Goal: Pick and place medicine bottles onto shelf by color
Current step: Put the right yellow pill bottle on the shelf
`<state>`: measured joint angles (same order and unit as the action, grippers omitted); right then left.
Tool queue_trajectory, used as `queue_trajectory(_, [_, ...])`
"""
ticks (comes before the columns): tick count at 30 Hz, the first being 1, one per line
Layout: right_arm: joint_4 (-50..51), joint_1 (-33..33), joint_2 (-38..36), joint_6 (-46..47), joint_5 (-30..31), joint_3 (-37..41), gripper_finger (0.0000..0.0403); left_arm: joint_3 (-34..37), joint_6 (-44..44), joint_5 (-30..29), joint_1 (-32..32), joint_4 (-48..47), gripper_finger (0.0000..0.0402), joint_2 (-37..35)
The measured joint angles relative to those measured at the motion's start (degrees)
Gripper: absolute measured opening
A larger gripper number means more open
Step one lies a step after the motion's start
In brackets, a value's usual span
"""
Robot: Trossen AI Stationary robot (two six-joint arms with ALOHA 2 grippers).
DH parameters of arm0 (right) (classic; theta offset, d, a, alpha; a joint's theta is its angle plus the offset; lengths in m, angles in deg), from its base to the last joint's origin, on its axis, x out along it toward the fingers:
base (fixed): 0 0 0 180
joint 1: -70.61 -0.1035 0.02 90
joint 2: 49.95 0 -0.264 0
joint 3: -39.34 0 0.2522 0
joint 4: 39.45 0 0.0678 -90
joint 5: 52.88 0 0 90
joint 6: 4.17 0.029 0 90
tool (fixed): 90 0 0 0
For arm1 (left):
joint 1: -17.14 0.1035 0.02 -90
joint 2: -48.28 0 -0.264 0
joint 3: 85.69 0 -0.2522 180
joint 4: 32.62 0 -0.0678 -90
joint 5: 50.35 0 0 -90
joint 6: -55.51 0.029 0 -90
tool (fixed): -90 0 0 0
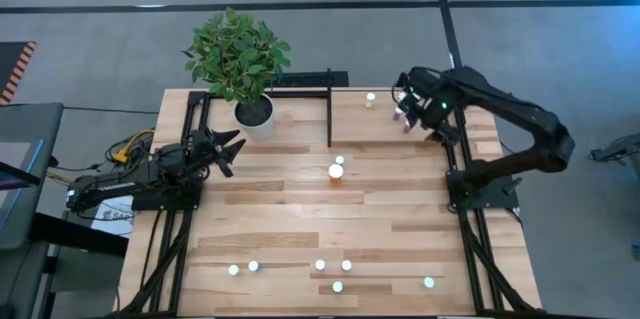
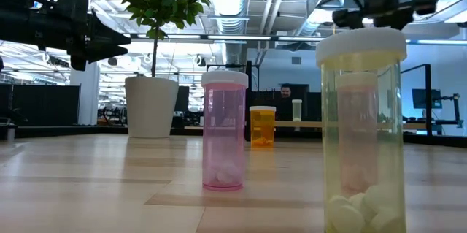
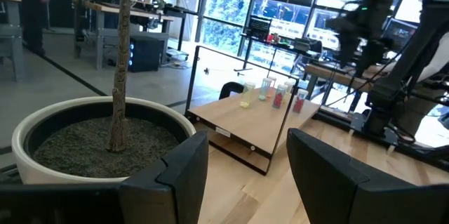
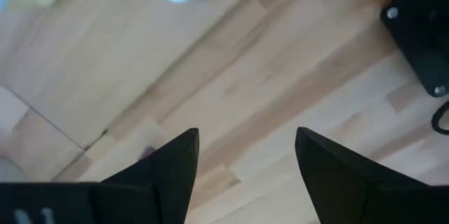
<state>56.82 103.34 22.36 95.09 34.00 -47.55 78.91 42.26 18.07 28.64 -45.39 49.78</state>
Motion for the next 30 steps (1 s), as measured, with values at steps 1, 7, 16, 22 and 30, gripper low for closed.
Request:
queue_trajectory(1, [-0.25, -2.03, -1.16, 1.97, 0.68, 0.74, 0.026, 0.0, 0.0, 0.0, -0.02, 0.0, 0.0181, -0.02])
queue_trajectory(7, [-2.54, -15.1, -6.74, 13.34, 1.53, 8.47, 0.026, 0.01, 0.0, 0.0, 0.0, 0.0, 0.0181, -0.01])
queue_trajectory(16, [-9.94, -39.49, -11.85, 24.0, -5.76, 19.79, 0.026, 0.01, 0.0, 0.0, -0.01, 0.0, 0.0181, -0.02])
queue_trajectory(22, [-23.0, -64.89, -11.92, 46.81, -8.72, 25.75, 0.026, 0.0, 0.0, 0.02, 0.0, 0.0, 0.0181, 0.0])
queue_trajectory(30, [-38.38, -89.32, -2.83, 74.71, 0.75, 27.27, 0.026, 0.0, 0.0, 0.02, 0.0, 0.0, 0.0181, 0.0])
